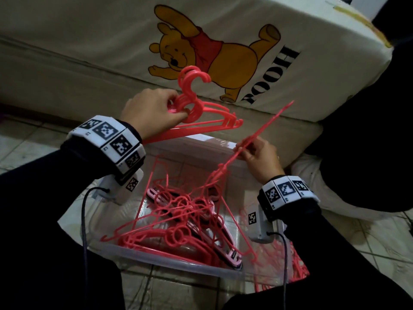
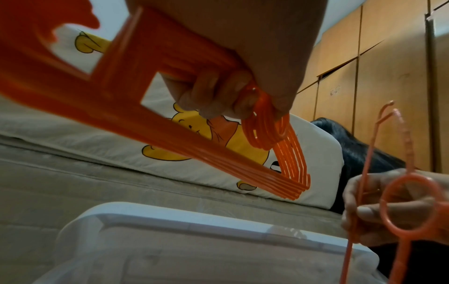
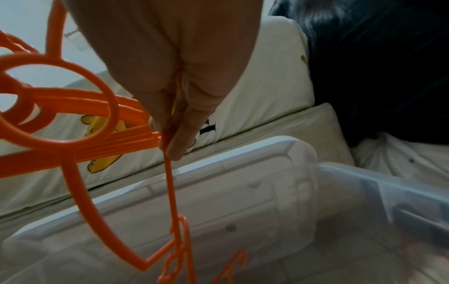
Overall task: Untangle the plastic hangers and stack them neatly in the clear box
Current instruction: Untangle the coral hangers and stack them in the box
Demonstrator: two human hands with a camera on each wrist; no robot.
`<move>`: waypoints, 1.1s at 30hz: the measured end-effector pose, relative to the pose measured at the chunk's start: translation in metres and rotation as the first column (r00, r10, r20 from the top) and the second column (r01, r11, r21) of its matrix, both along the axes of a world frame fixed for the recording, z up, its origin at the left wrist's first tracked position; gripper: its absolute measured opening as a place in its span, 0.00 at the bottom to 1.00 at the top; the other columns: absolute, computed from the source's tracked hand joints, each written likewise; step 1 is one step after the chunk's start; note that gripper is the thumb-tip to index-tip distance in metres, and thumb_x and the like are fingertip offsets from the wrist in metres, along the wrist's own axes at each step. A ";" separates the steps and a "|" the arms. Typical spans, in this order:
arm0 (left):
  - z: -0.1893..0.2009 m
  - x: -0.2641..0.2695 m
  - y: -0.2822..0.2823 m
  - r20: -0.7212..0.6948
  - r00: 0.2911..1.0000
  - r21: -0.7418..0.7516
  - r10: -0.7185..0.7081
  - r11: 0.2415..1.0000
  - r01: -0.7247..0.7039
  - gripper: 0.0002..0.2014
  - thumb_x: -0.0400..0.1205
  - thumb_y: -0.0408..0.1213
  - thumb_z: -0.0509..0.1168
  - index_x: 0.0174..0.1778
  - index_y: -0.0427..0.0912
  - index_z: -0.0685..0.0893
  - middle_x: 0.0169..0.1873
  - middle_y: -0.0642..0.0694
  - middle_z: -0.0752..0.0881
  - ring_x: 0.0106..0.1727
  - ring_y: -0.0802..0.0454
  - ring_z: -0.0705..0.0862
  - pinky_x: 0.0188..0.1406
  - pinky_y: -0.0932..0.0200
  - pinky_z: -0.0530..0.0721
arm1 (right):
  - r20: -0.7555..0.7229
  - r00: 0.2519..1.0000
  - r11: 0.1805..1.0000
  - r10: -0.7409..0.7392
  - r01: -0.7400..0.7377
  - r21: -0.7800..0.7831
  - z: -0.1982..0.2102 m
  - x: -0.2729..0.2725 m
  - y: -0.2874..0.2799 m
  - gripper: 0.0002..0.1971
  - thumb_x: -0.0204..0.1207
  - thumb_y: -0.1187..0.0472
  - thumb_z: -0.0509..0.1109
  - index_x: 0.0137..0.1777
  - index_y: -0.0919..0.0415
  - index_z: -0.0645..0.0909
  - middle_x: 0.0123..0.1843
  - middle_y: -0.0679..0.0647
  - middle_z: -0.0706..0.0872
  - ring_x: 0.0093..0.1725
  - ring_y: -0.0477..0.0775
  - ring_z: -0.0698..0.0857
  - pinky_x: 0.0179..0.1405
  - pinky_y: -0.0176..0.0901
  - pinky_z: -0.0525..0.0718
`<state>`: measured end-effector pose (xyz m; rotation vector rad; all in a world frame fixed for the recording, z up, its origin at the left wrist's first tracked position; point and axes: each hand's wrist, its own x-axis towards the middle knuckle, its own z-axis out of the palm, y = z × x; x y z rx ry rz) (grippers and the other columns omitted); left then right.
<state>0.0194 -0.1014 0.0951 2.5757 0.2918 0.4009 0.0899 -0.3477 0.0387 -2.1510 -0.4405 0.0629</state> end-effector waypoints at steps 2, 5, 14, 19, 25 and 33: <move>0.000 0.000 0.000 -0.002 1.000 0.003 0.002 1.000 -0.002 0.13 0.74 0.60 0.66 0.46 0.58 0.84 0.42 0.50 0.86 0.48 0.44 0.84 0.49 0.48 0.82 | 0.033 0.998 0.999 0.048 -0.049 0.015 0.003 -0.004 0.003 0.09 0.75 0.76 0.68 0.45 0.62 0.81 0.41 0.54 0.88 0.39 0.37 0.87 0.42 0.26 0.82; 0.001 0.000 0.001 -0.001 1.000 0.007 0.011 1.000 -0.011 0.11 0.73 0.59 0.66 0.45 0.59 0.83 0.39 0.52 0.84 0.46 0.45 0.83 0.45 0.51 0.80 | 0.005 0.994 0.992 0.111 -0.112 0.057 0.004 -0.008 0.007 0.11 0.75 0.78 0.66 0.45 0.61 0.80 0.45 0.58 0.88 0.45 0.51 0.87 0.50 0.38 0.85; -0.001 0.000 0.002 -0.004 1.000 0.004 -0.009 1.000 0.009 0.10 0.72 0.60 0.66 0.40 0.61 0.79 0.38 0.53 0.84 0.46 0.45 0.84 0.46 0.50 0.81 | 0.172 0.942 0.956 0.289 -0.274 -0.104 -0.002 -0.019 0.021 0.08 0.72 0.78 0.68 0.47 0.69 0.85 0.45 0.59 0.90 0.46 0.50 0.86 0.48 0.24 0.79; 0.000 -0.001 0.004 0.013 1.000 -0.010 -0.001 1.000 0.001 0.09 0.72 0.60 0.66 0.40 0.61 0.79 0.37 0.54 0.82 0.45 0.46 0.83 0.42 0.54 0.76 | 0.232 0.923 0.951 0.307 -0.305 -0.045 0.007 -0.018 0.026 0.08 0.73 0.78 0.68 0.47 0.70 0.85 0.45 0.54 0.88 0.45 0.46 0.86 0.48 0.24 0.80; 0.000 0.000 0.005 0.015 1.000 -0.071 0.011 0.997 -0.010 0.17 0.69 0.65 0.65 0.42 0.56 0.81 0.42 0.51 0.87 0.48 0.46 0.84 0.50 0.46 0.83 | 0.028 0.973 0.931 0.228 -0.226 0.287 0.023 -0.010 0.014 0.09 0.75 0.78 0.67 0.44 0.63 0.81 0.42 0.59 0.88 0.42 0.50 0.89 0.47 0.40 0.88; -0.005 0.001 -0.008 0.046 0.996 -0.274 -0.082 0.957 0.091 0.39 0.57 0.83 0.58 0.49 0.55 0.82 0.46 0.54 0.87 0.50 0.54 0.85 0.55 0.46 0.83 | -0.453 0.871 0.742 0.189 0.175 0.647 0.017 -0.020 0.022 0.06 0.79 0.77 0.61 0.43 0.70 0.76 0.40 0.66 0.84 0.36 0.54 0.88 0.44 0.42 0.89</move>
